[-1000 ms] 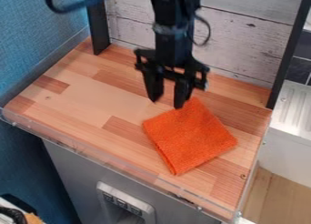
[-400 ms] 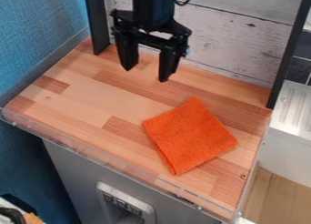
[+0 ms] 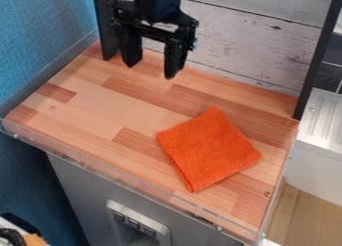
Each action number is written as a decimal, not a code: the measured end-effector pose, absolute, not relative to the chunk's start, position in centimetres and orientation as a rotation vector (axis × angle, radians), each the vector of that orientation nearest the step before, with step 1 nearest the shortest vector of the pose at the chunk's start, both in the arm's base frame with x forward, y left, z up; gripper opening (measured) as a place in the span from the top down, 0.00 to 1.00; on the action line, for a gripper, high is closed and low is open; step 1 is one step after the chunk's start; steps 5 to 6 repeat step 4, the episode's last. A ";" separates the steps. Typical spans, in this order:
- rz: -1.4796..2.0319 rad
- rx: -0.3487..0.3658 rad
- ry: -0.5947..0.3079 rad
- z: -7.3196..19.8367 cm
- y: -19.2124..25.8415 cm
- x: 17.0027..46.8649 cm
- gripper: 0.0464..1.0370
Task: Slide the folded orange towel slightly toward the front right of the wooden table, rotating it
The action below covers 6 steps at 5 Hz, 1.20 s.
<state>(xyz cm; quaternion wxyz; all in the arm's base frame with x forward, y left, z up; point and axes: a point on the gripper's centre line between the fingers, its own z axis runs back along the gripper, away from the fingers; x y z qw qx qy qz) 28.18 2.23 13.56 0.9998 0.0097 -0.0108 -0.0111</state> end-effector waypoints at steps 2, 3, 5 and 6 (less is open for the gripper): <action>-0.008 -0.001 -0.022 13.8 4.0 29.2 0.04; -0.008 -0.010 -0.014 13.8 4.6 29.7 0.04; 0.004 -0.010 -0.005 13.9 4.7 30.1 0.04; 0.004 -0.010 -0.005 13.9 4.7 30.1 0.04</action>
